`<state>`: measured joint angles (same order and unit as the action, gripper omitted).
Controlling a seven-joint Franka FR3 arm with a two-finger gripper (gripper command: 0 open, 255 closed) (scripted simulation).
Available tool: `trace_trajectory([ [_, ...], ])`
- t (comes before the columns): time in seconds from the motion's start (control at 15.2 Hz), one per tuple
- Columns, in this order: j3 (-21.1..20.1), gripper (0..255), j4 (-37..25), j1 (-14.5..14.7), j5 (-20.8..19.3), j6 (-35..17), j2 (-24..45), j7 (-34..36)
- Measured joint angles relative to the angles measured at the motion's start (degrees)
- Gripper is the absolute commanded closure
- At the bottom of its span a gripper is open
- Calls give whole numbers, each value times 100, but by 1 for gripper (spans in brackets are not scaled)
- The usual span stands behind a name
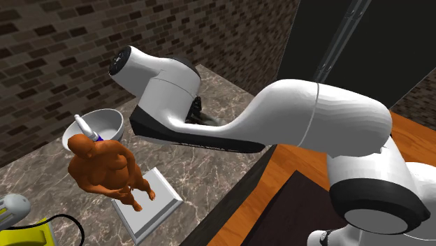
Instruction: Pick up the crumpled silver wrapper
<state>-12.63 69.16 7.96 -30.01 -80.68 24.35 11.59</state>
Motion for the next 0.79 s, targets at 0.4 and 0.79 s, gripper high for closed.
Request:
trace_trajectory([
  [0.4,23,255,-764,111,-76,511,205,-224],
  [0.79,70,255,-1676,264,-197,1075,499,-485],
])
